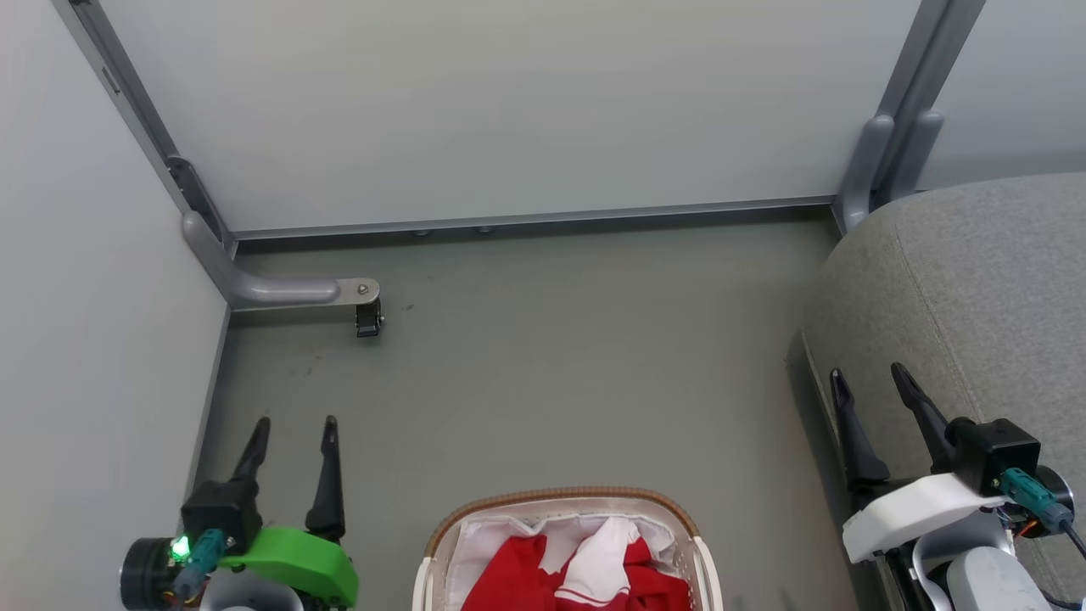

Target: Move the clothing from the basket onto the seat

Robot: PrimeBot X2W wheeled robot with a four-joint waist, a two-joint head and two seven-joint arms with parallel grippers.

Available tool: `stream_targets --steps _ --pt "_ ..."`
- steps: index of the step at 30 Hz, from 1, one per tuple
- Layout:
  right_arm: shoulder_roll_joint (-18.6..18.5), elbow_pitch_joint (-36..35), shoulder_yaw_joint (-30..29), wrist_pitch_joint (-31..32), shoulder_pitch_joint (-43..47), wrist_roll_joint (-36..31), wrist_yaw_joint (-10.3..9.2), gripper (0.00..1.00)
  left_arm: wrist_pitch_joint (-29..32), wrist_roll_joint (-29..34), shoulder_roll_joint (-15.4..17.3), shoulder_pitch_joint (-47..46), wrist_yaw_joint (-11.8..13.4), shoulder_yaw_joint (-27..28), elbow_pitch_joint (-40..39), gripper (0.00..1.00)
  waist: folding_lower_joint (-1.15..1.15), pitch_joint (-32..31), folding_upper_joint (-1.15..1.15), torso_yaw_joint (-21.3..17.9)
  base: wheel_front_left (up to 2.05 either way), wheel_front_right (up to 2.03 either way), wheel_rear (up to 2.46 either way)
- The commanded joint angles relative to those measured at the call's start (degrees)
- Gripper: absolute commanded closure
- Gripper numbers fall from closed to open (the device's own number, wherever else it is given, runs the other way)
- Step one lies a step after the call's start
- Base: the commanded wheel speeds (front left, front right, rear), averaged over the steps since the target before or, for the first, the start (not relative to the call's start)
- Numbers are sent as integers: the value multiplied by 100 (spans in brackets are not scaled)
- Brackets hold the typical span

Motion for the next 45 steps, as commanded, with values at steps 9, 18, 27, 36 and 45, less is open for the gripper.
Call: stream_targets --steps 9,18,27,36,45 --pt "31 -245 171 -147 -513 -363 0 0 -139 244 -186 -797 -135 -813 743 0 0 1084 0 -259 0 0 0" --pt "124 -381 397 -242 -1185 -727 -1 0 -228 167 -228 -2159 -146 -2314 2577 0 0 2481 0 -723 0 0 0" --pt "175 -413 503 -253 -1608 -759 -2 0 -188 -335 -235 -3190 -147 -3703 4212 0 0 3546 0 -910 0 0 0" --pt "179 -464 518 -253 -1875 -796 -2 0 167 -833 -236 -3715 -147 -4431 4890 0 0 4248 0 -1010 0 0 0" --pt "195 -531 455 -253 -1998 -780 -2 0 447 -1043 -238 -4112 -147 -4720 5222 0 0 4776 0 -1103 0 0 0"
